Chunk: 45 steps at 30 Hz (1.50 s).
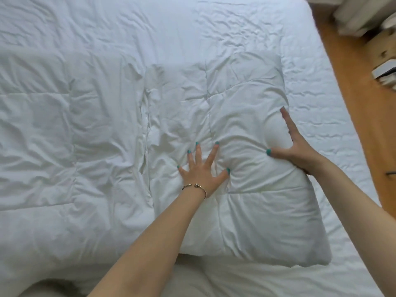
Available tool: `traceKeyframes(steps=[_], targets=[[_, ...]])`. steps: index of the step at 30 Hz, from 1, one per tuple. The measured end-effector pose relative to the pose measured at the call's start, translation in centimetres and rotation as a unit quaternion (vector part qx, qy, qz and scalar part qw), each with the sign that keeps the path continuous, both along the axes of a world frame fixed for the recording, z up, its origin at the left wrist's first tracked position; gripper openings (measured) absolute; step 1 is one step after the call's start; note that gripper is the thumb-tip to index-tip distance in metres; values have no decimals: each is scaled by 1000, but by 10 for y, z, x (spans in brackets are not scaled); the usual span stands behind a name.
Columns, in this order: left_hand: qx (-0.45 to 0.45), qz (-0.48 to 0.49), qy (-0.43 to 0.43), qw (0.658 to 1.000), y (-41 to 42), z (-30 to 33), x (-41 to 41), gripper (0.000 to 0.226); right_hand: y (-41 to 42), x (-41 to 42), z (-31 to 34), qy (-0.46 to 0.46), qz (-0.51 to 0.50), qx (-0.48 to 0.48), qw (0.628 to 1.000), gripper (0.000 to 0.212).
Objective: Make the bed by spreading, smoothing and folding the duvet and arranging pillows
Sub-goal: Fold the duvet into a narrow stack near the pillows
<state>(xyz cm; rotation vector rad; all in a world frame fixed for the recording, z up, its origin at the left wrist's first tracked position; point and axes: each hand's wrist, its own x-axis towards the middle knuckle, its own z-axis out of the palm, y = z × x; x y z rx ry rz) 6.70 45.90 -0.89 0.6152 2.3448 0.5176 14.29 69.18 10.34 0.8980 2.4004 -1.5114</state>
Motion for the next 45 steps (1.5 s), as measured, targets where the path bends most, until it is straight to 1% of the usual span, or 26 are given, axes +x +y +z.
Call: traceKeyframes(steps=[4,8,11,13,17,22,25,27,29,31,32,34,37,38,40,42,43,44,45], targets=[[20,1,55,998,-51,32,-22,77,-66,-23,44,54,-32,35,997,106],[38,8,99,994,-128,59,-61,74,-153,-54,90,75,-48,64,994,102],[64,30,115,991,-196,79,-94,74,-232,-90,122,77,-39,99,991,103],[68,32,127,989,-245,91,-119,74,-287,-118,136,80,-34,106,991,104],[62,56,128,988,-339,100,-172,74,-396,-181,143,76,17,103,992,107],[16,104,105,989,-443,80,-236,70,-513,-247,114,78,88,50,992,106],[-22,124,43,991,-496,47,-258,65,-565,-281,77,71,95,45,992,108],[-21,137,-19,990,-525,16,-264,62,-596,-298,45,39,90,59,993,112],[34,141,-69,987,-547,-16,-262,61,-622,-310,11,-19,81,73,994,113],[86,154,-81,981,-562,-34,-255,63,-643,-318,-16,-81,78,80,990,110],[98,170,-85,977,-565,-39,-253,64,-651,-321,-24,-100,80,85,988,109],[106,201,-109,968,-565,-43,-250,69,-661,-324,-28,-95,81,106,987,107],[144,211,-116,960,-564,-44,-253,74,-662,-329,-14,-30,107,110,988,108],[158,215,-123,956,-566,-45,-256,74,-665,-331,-12,-37,121,112,986,109],[182,216,-144,948,-571,-44,-259,68,-675,-335,-22,-88,139,128,978,112],[209,242,-153,935,-579,-36,-264,51,-683,-337,-41,-144,140,136,970,111],[227,280,-150,921,-582,-28,-269,46,-683,-338,-48,-157,152,122,968,107],[243,320,-136,905,-583,-19,-275,44,-677,-341,-53,-157,159,83,971,98],[258,345,-116,895,-581,-7,-280,44,-667,-344,-52,-143,146,10,979,83]])
